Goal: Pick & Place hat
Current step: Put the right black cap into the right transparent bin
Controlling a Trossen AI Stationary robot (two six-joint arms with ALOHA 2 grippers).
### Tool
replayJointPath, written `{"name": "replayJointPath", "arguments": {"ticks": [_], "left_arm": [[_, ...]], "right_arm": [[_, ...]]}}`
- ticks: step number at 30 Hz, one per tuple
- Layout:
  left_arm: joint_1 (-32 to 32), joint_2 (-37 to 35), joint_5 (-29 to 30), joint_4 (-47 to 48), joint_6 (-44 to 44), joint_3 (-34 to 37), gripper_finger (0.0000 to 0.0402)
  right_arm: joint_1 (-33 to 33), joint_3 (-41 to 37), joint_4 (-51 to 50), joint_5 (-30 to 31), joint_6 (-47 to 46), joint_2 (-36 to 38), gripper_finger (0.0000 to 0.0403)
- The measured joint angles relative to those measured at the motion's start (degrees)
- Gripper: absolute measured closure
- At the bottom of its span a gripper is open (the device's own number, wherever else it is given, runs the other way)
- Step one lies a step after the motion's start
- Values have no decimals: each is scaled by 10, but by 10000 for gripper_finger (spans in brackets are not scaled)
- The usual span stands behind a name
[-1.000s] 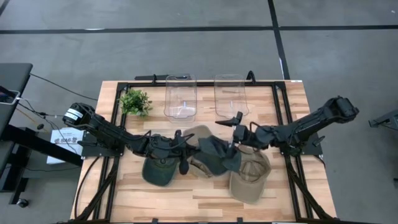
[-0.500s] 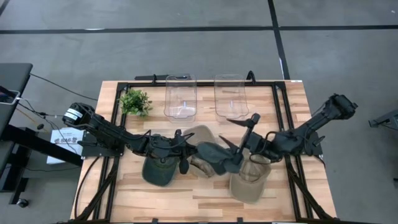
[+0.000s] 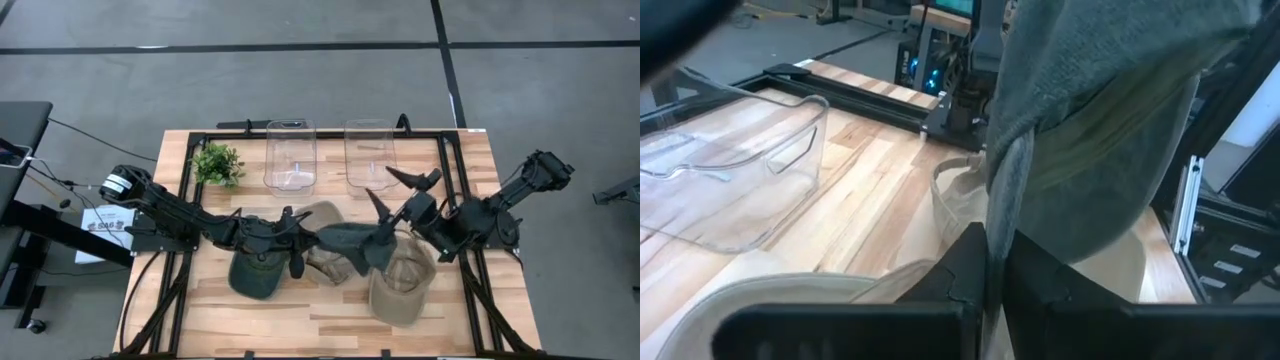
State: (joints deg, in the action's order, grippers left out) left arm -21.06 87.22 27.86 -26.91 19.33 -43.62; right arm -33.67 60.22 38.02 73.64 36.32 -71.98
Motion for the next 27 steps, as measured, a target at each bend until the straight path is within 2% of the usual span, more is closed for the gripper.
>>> {"name": "replayJointPath", "arguments": {"ticks": [4,6,13,17,21,24,27], "left_arm": [[1,9,5,57,2,10,380],[3,5,9,53,6,7,380],[12,4,14,51,20,6,380],[8,3,10,45,20,5,380],[9,3,6,39,20,5,380],[9,3,4,38,20,5,380],[9,3,4,37,20,4,380]], "right_arm": [[-8,8,79,-4,-17,29,112],[-15,8,103,-7,-22,46,112],[-49,6,103,-17,-17,94,112],[-76,5,-23,-15,-9,99,112],[-107,5,-207,-31,-131,96,112],[-120,4,-314,-78,-223,79,112],[-129,4,-360,-135,-272,55,112]]}}
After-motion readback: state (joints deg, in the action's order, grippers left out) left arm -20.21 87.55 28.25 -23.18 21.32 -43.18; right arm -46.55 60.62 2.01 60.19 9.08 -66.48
